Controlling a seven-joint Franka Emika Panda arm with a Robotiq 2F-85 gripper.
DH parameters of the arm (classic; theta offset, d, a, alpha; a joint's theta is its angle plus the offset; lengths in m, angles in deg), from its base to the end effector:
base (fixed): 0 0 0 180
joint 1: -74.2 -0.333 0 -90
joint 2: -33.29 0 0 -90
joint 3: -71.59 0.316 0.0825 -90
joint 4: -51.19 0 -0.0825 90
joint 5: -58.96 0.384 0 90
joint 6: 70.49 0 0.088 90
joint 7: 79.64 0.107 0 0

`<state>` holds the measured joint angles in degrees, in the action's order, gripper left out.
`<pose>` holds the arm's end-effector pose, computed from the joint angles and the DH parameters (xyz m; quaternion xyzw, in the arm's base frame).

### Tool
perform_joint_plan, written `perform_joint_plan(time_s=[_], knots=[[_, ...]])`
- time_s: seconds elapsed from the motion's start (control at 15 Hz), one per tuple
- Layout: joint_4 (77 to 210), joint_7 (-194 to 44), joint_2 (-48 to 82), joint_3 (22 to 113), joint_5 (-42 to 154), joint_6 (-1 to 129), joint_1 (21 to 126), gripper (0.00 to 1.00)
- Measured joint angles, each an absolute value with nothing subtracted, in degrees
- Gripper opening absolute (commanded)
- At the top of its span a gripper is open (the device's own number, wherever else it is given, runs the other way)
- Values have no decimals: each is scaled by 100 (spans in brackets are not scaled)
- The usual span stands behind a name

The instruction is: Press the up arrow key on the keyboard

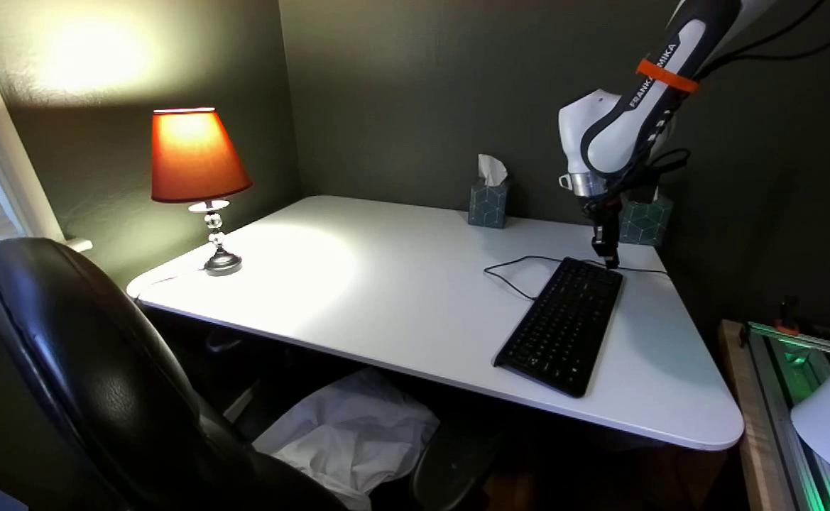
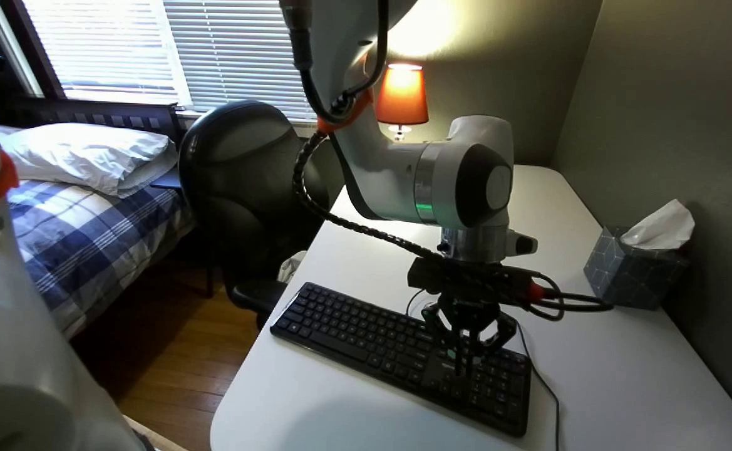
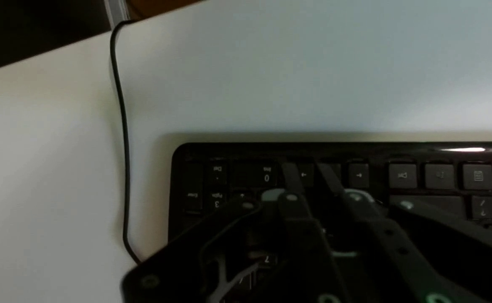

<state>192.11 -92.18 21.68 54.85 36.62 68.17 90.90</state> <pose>0.3768 -0.2569 0.2026 0.9830 -0.0199 -0.1633 0.0813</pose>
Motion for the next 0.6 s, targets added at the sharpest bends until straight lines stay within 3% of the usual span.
perform_joint_plan(time_s=[0.6], knots=[[19056,-9637,1842,5533,3710,6817,9120,0]])
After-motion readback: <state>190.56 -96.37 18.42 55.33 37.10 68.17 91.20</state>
